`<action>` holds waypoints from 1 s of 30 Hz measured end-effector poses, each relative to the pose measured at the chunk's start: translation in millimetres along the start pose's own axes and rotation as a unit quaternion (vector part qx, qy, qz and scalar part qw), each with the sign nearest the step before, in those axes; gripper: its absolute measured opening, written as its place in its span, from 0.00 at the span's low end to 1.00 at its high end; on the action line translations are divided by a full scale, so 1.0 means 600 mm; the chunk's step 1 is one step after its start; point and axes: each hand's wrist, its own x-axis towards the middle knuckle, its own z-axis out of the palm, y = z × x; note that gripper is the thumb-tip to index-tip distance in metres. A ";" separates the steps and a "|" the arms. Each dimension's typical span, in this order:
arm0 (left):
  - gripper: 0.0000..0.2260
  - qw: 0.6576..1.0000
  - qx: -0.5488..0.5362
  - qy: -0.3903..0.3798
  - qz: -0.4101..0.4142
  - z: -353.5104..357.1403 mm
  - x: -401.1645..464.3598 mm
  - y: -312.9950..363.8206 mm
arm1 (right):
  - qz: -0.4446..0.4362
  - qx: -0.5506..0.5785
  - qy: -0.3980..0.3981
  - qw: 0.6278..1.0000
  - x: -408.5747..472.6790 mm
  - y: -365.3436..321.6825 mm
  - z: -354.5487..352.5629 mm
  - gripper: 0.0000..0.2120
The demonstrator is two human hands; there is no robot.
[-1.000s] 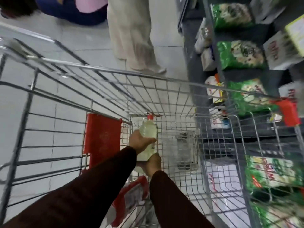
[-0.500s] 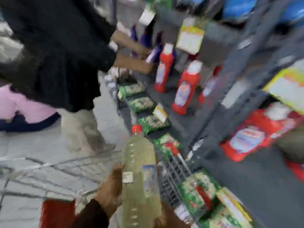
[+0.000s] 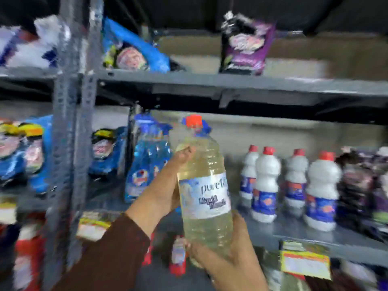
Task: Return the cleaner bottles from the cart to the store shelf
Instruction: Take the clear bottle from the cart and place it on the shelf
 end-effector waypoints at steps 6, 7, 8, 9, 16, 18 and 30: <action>0.42 0.992 0.046 -0.110 0.033 0.150 0.091 -0.001 | -0.019 -0.059 0.090 0.994 0.030 -0.062 -0.135 0.29; 0.38 0.988 0.038 -0.143 0.036 0.162 0.112 -0.012 | -0.016 -0.076 0.091 0.993 0.032 -0.068 -0.156 0.29; 0.35 0.986 0.040 -0.157 0.038 0.168 0.118 -0.018 | -0.009 -0.086 0.087 0.992 0.032 -0.076 -0.165 0.30; 0.33 0.985 0.041 -0.162 0.044 0.173 0.125 -0.027 | -0.004 -0.100 0.091 0.991 0.032 -0.075 -0.177 0.31; 0.31 0.981 0.085 -0.164 -0.066 0.165 0.078 -0.120 | 0.079 -0.169 0.064 0.980 -0.008 -0.013 -0.220 0.30; 0.27 0.988 0.133 -0.066 -0.049 0.141 0.047 -0.171 | 0.103 -0.157 0.083 0.979 -0.038 0.039 -0.205 0.31; 0.27 0.617 0.745 -0.127 -0.219 -0.185 -0.339 -0.548 | 0.265 -0.111 0.142 0.947 -0.196 0.367 -0.146 0.39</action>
